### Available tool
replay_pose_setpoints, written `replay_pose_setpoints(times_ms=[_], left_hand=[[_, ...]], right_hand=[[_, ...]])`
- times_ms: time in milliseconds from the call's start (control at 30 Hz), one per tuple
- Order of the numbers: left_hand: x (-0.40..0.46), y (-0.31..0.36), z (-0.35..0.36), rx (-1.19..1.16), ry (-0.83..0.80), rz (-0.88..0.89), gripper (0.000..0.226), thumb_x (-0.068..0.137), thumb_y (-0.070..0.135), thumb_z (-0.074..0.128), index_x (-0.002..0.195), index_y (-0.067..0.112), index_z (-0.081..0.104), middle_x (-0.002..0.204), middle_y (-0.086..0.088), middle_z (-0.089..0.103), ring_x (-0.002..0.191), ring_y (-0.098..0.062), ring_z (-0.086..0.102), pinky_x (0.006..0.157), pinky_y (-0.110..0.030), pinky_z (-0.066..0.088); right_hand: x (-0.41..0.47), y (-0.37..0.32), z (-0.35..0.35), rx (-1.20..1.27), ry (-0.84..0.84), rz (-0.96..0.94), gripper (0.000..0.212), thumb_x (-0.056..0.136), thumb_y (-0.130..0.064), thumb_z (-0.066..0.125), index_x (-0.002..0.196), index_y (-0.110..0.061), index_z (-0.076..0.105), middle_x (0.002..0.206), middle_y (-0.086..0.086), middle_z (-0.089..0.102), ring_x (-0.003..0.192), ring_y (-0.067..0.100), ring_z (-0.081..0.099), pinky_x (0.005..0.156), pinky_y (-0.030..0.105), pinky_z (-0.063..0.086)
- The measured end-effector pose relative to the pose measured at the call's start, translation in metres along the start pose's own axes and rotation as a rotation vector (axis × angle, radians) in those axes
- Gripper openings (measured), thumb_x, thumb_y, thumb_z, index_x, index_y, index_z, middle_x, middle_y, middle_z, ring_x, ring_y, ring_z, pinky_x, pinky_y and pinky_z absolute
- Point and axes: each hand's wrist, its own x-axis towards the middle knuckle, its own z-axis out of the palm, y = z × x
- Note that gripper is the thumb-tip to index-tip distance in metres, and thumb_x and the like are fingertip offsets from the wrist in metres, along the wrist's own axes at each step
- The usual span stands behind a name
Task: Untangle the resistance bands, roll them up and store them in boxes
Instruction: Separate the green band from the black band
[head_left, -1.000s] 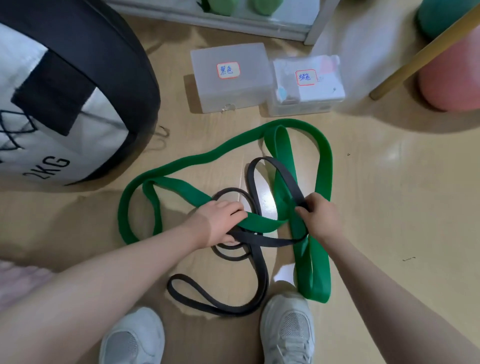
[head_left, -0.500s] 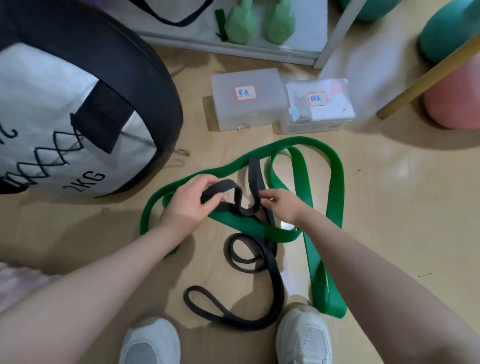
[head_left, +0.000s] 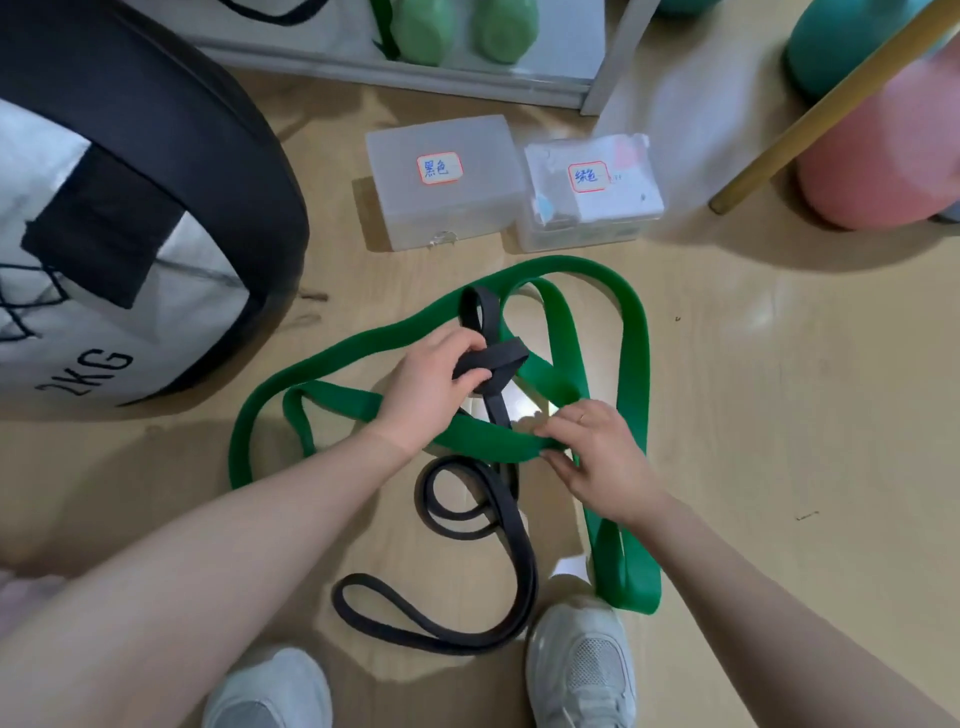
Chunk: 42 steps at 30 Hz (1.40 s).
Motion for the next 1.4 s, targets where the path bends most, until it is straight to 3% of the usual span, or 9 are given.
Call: replay_pose_setpoints(times_ms=[100,233,367,500,667,767,1000,1133,1400], left_hand=[[0.002,0.006,0.012,-0.054,-0.224,-0.005,0.023,0.087,0.019,0.061,0.109,0.011,0.065,0.107,-0.001,0.062,0.097,-0.017,0.057,0.085,-0.024,0.041],[-0.006,0.009,0.001,-0.314,-0.467,-0.234,0.04,0.096,0.046,0.034,0.119,0.028,0.061,0.116,0.009,0.063,0.106,-0.008,0.056,0.094,-0.03,0.042],[-0.021,0.001,-0.029,-0.27,-0.434,-0.229,0.017,0.092,0.041,0.047,0.096,0.031,0.06,0.095,0.011,0.064,0.091,-0.008,0.06,0.079,-0.02,0.046],[-0.025,-0.009,-0.056,0.007,-0.253,-0.161,0.046,0.084,0.026,0.064,0.127,0.027,0.045,0.114,0.011,0.055,0.098,-0.006,0.054,0.085,-0.019,0.042],[0.0,-0.014,-0.067,0.089,0.007,-0.131,0.047,0.086,0.024,0.062,0.13,0.017,0.045,0.127,-0.004,0.055,0.11,-0.02,0.056,0.094,-0.029,0.042],[0.021,-0.023,-0.062,0.016,0.107,-0.194,0.045,0.085,0.022,0.064,0.125,0.017,0.044,0.12,-0.009,0.06,0.106,-0.024,0.059,0.092,-0.037,0.048],[0.037,-0.03,-0.04,-0.02,0.294,-0.2,0.03,0.088,0.017,0.061,0.113,0.01,0.048,0.115,-0.01,0.055,0.101,-0.019,0.051,0.083,-0.026,0.038],[0.04,-0.034,-0.043,-0.057,0.291,-0.188,0.035,0.09,0.014,0.057,0.122,0.011,0.044,0.125,-0.008,0.049,0.104,-0.011,0.046,0.084,-0.019,0.035],[0.024,-0.038,-0.032,-0.008,0.029,-0.123,0.049,0.091,0.007,0.05,0.138,0.015,0.037,0.135,-0.01,0.043,0.109,-0.023,0.056,0.095,-0.026,0.04]], right_hand=[[0.002,-0.002,-0.027,-0.017,0.213,0.014,0.027,0.072,-0.009,0.067,0.096,-0.021,0.065,0.088,0.002,0.063,0.088,0.024,0.055,0.08,0.03,0.032],[0.011,0.002,-0.045,-0.051,0.234,0.116,0.028,0.078,-0.006,0.068,0.104,-0.016,0.066,0.095,0.005,0.063,0.094,0.029,0.055,0.08,0.035,0.036],[0.041,-0.004,-0.047,0.039,0.223,0.244,0.029,0.082,-0.01,0.065,0.11,-0.014,0.059,0.107,0.004,0.063,0.103,0.026,0.052,0.09,0.04,0.04],[0.084,-0.014,-0.042,-0.082,0.245,0.202,0.022,0.085,-0.013,0.061,0.107,-0.014,0.06,0.109,0.007,0.063,0.103,0.031,0.051,0.082,0.035,0.033],[0.115,-0.024,-0.026,-0.032,0.22,0.216,0.033,0.087,-0.004,0.051,0.12,-0.008,0.053,0.133,0.01,0.045,0.119,0.03,0.042,0.082,0.034,0.041],[0.1,-0.027,-0.007,-0.17,0.228,0.059,0.018,0.086,-0.01,0.05,0.101,-0.004,0.06,0.107,0.016,0.058,0.097,0.035,0.055,0.067,0.038,0.05],[0.062,-0.013,0.046,-0.064,-0.07,0.619,0.04,0.088,-0.037,0.056,0.118,-0.012,0.046,0.118,0.007,0.046,0.101,0.027,0.052,0.071,0.037,0.047],[0.07,-0.013,0.056,-0.066,-0.032,0.561,0.022,0.092,-0.015,0.045,0.112,-0.015,0.051,0.107,0.006,0.053,0.09,0.027,0.055,0.061,0.034,0.045],[0.009,-0.04,0.058,0.038,-0.194,0.16,0.034,0.084,-0.011,0.05,0.114,-0.019,0.062,0.106,0.007,0.062,0.098,0.03,0.055,0.077,0.034,0.04]])
